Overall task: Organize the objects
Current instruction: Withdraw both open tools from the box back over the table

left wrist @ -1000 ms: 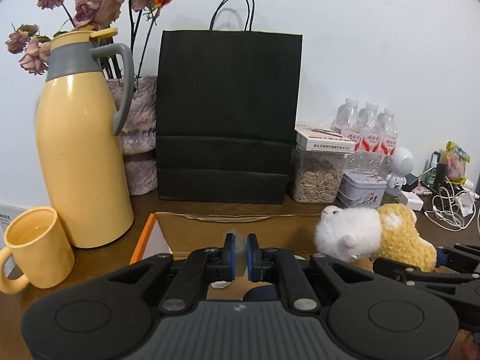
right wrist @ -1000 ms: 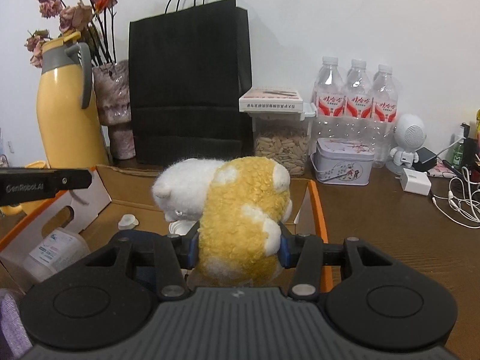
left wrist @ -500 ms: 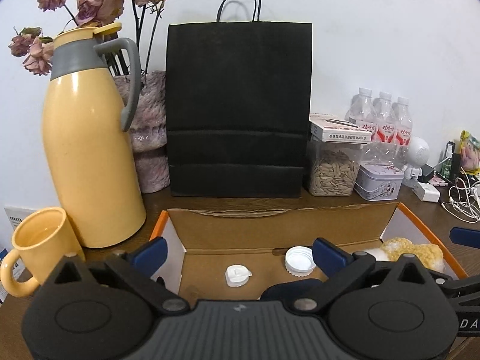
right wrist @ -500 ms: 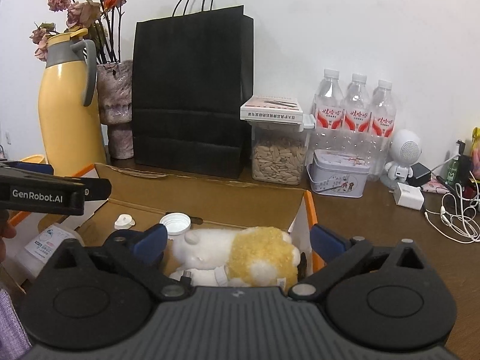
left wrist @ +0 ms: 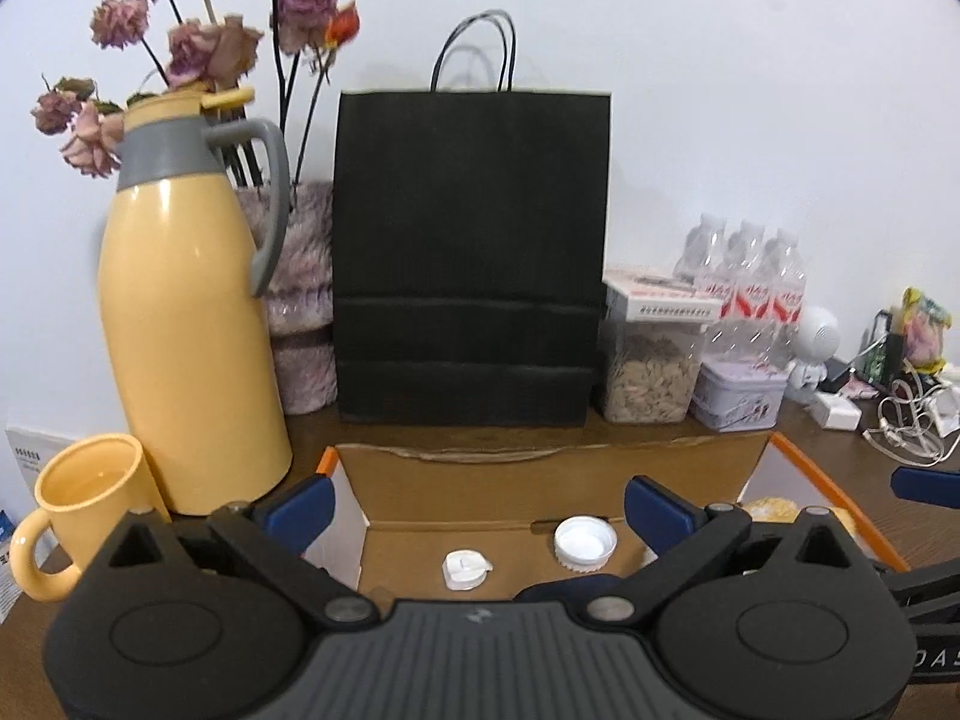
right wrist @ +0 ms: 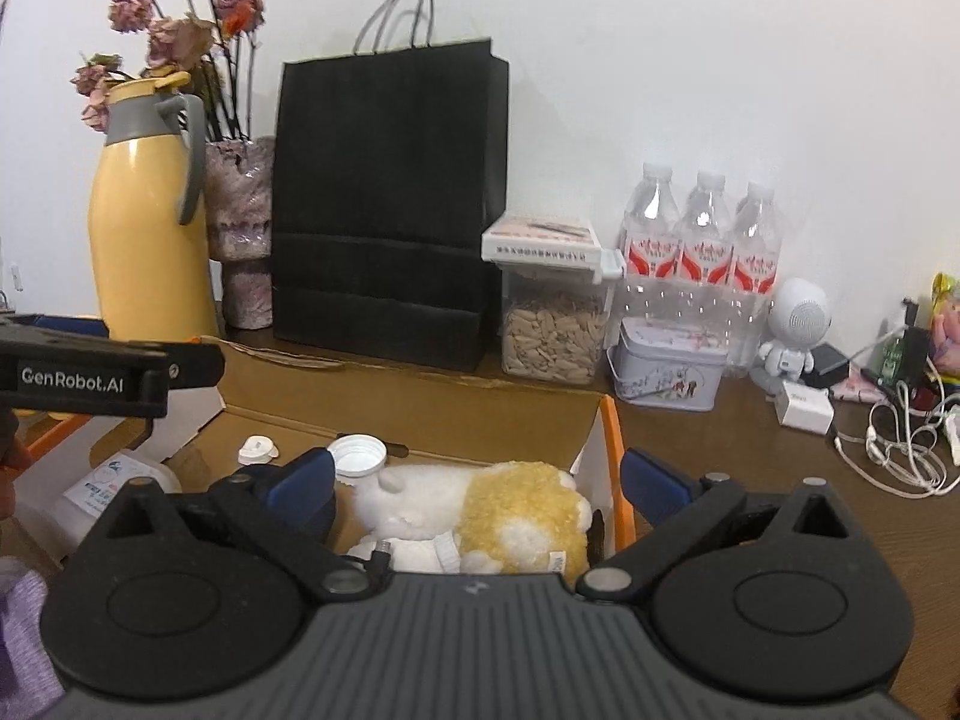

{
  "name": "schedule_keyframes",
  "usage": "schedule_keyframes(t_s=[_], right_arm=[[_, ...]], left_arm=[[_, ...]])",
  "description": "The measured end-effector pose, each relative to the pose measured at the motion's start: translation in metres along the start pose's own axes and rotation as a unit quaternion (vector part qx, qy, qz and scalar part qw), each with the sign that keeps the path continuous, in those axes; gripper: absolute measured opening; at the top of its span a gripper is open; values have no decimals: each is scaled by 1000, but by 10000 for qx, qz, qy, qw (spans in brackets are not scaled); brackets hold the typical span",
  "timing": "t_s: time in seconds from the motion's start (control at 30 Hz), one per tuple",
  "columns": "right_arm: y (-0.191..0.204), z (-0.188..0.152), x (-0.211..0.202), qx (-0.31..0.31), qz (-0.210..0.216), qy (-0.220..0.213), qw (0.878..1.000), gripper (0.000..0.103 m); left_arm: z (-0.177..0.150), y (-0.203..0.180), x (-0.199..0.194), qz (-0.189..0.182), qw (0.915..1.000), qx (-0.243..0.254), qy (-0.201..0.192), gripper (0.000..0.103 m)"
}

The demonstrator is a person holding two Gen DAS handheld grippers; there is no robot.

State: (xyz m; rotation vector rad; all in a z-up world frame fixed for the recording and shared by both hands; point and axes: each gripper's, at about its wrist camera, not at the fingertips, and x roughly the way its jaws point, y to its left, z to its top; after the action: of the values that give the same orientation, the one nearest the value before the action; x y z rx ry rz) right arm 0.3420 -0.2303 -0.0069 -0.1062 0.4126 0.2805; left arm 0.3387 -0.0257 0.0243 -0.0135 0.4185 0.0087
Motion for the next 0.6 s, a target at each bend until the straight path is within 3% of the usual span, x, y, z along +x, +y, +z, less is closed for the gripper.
schedule_keyframes(t_s=[0.37, 0.6], right_arm=[[8, -10, -40, -72, -64, -210, 9997, 103], [10, -34, -70, -134, -128, -178, 9997, 103]], left_arm=[[-14, 2, -47, -85, 9998, 41, -168, 103], [-35, 0, -77, -195, 9993, 75, -308, 103]])
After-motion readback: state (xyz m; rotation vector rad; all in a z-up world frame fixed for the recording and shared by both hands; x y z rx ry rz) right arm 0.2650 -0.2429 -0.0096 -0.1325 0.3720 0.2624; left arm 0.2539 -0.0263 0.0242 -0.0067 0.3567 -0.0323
